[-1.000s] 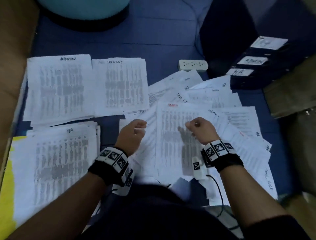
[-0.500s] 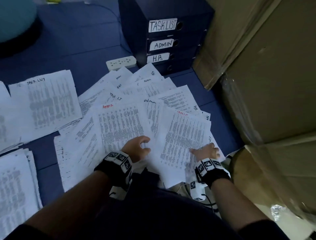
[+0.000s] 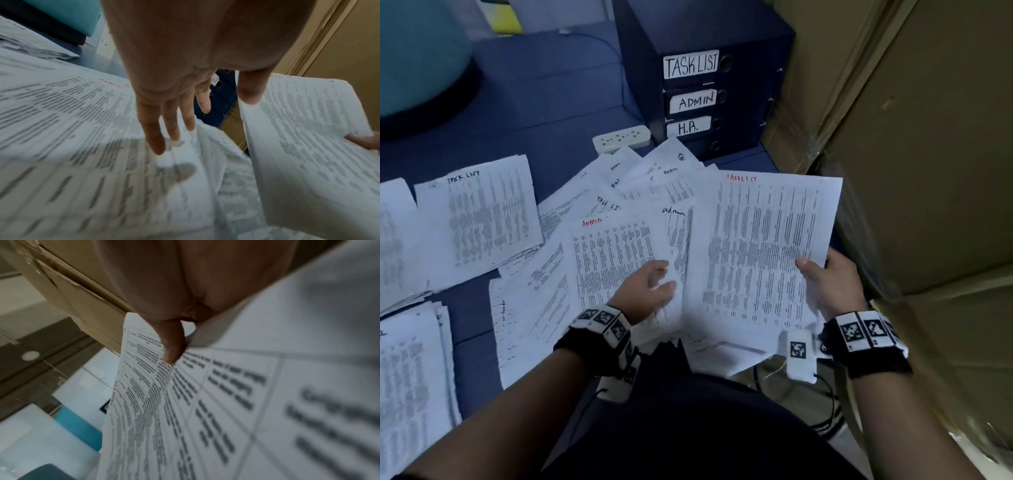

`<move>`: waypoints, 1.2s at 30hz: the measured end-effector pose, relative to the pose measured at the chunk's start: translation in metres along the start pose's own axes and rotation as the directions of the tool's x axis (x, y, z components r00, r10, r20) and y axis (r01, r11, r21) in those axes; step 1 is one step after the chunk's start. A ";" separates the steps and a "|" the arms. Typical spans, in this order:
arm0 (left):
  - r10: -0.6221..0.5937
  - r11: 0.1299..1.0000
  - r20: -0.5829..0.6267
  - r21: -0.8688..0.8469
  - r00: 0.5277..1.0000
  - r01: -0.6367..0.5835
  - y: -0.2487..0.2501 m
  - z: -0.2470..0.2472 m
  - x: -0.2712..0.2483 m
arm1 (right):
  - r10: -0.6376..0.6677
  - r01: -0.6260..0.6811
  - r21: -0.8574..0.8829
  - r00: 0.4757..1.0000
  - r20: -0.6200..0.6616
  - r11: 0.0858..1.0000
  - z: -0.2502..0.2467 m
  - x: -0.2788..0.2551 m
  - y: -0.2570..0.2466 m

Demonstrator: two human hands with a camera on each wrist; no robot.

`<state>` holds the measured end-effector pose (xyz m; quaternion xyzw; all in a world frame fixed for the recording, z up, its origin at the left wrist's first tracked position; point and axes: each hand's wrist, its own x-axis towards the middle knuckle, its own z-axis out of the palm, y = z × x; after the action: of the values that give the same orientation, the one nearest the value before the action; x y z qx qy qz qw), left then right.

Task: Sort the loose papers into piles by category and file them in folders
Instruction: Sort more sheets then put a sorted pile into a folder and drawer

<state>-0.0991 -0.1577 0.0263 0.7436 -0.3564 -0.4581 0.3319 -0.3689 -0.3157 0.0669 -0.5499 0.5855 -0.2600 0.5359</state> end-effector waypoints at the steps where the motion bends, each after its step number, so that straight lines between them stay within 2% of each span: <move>1: 0.015 0.996 -0.005 -0.085 1.000 -0.015 0.009 0.000 -0.002 | -0.004 0.004 0.013 1.000 0.017 1.000 0.004 0.001 -0.003; 3: 0.036 0.980 -0.003 -0.195 0.999 -0.036 0.026 -0.004 -0.006 | -0.018 0.014 0.069 0.998 0.060 0.998 0.018 0.001 -0.010; 5: 0.068 0.973 -0.056 -0.218 0.996 -0.079 0.034 -0.009 -0.008 | -0.031 0.015 0.139 0.993 0.111 0.990 0.035 0.000 -0.015; 9: 0.004 0.949 -0.234 -0.306 0.972 -0.077 0.031 -0.021 -0.014 | -0.036 0.003 0.210 0.987 0.155 0.978 0.057 0.003 -0.020; 13: -0.047 0.902 -0.333 -0.420 0.942 -0.103 0.022 -0.031 -0.025 | -0.066 0.043 0.175 0.989 0.131 0.984 0.070 0.002 -0.018; 19: -0.044 0.879 -0.327 -0.461 0.944 -0.119 0.014 -0.046 -0.035 | -0.143 0.125 0.145 0.982 0.122 0.981 0.082 -0.007 -0.028; 25: -0.073 0.799 -0.316 -0.586 0.946 -0.135 0.011 -0.057 -0.039 | -0.115 0.106 0.055 0.973 0.199 0.993 0.082 -0.010 -0.032; 27: -0.059 0.796 -0.336 -0.584 0.940 -0.159 0.009 -0.061 -0.039 | -0.120 0.116 0.031 0.981 0.153 0.993 0.081 -0.008 -0.033; 29: -0.064 0.800 -0.380 -0.573 0.923 -0.180 -0.006 -0.067 -0.032 | -0.118 0.117 0.038 0.992 0.040 0.992 0.079 -0.004 -0.034; 33: -0.078 0.820 -0.442 -0.538 0.894 -0.194 -0.039 -0.077 -0.016 | -0.029 0.085 0.265 0.978 -0.206 0.960 0.065 0.007 -0.040; 36: -0.102 0.807 -0.453 -0.559 0.886 -0.193 -0.015 -0.080 -0.035 | -0.013 0.102 0.352 0.969 -0.248 0.930 0.055 0.009 -0.039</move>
<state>-0.0334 -0.1068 0.0583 0.6817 -0.1253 -0.3469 0.6319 -0.3024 -0.3179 0.0828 -0.4229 0.5718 -0.4442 0.5449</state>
